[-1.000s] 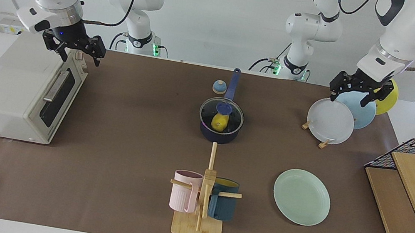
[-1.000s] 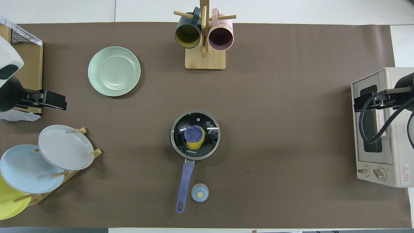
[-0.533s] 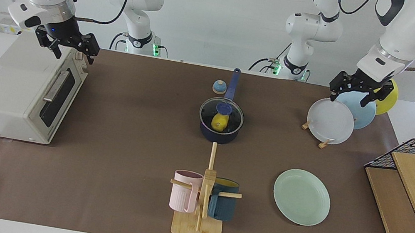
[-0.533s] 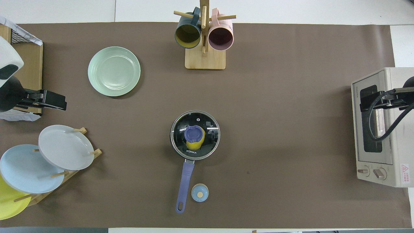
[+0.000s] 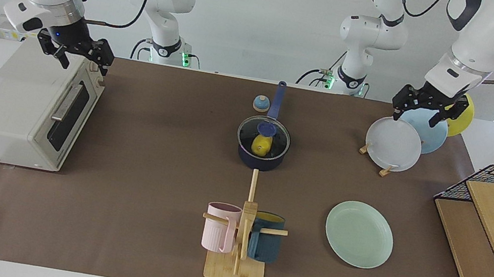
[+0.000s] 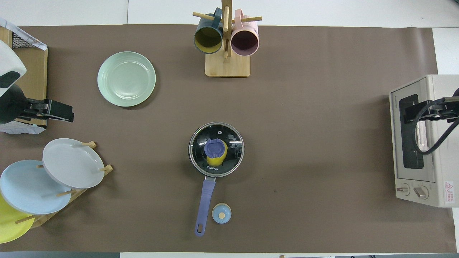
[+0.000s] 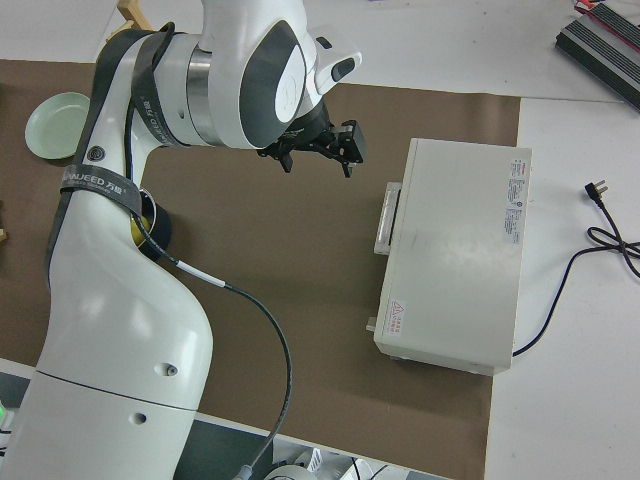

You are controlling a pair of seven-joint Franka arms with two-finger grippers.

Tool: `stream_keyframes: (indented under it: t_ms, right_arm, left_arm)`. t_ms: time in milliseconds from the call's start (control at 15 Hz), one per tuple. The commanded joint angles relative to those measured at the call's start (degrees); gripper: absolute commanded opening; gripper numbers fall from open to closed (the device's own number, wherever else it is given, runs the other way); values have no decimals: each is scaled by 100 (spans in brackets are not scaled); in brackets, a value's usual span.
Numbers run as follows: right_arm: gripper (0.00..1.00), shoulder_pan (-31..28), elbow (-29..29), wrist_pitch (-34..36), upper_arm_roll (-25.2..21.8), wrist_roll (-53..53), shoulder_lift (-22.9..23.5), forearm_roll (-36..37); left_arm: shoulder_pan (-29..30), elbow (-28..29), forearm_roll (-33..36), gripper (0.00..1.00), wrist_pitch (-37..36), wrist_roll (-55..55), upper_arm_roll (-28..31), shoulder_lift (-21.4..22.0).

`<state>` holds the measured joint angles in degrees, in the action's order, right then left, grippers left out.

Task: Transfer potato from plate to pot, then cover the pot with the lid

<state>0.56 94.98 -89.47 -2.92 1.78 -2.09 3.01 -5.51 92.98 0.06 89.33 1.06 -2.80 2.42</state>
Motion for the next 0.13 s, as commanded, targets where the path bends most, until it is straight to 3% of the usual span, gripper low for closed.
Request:
stream_keyframes:
  t_ms: [0, 67]
  right_arm:
    - [100, -135, -49, 35, 90, 173, -37, -143]
    - [100, -135, -49, 26, 90, 164, -37, -143]
  left_arm:
    - [59, 80, 64, 100, 15, -35, -28, 92]
    - [59, 89, 64, 100, 15, -35, -28, 92]
